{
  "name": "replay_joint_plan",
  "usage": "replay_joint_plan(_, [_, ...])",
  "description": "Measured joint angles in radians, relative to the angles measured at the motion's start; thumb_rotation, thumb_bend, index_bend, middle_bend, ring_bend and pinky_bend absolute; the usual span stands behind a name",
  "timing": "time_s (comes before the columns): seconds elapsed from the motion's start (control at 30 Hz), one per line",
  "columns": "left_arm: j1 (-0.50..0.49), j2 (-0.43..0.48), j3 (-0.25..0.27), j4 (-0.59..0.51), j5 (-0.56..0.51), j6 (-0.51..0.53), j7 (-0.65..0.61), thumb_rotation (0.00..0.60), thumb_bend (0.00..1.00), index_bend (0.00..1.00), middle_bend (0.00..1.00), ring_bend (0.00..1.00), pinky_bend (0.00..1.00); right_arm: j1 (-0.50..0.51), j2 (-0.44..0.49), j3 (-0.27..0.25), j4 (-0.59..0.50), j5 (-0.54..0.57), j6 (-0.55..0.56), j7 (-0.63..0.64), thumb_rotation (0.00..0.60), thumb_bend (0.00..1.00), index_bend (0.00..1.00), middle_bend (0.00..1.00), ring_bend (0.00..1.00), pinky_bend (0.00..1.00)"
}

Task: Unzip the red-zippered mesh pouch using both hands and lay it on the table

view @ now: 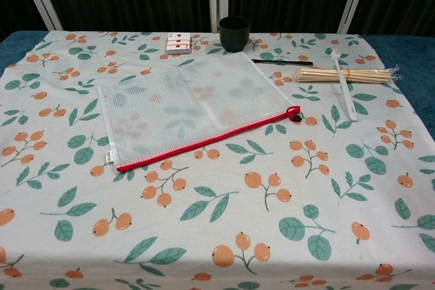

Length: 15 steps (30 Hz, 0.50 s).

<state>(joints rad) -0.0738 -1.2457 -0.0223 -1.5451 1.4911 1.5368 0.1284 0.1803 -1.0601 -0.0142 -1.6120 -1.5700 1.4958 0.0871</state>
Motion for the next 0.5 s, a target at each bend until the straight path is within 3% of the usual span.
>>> replay_joint_plan(0.3, [-0.030,-0.006,-0.001,0.009,0.028,-0.034,0.009,0.600,0.08,0.25,0.31,0.22,0.19,0.004,0.004,0.019,-0.010,-0.010,-0.011,-0.008,0.600,0.16,0.01,0.08,0.00,0.00])
replay_joint_plan(0.5, [-0.120,-0.036,0.001,0.037,0.114,-0.118,0.024,0.600,0.07,0.26,0.31,0.22,0.20,0.005,0.017,0.034,-0.028,-0.021,-0.005,-0.003,0.600,0.16,0.01,0.08,0.00,0.00])
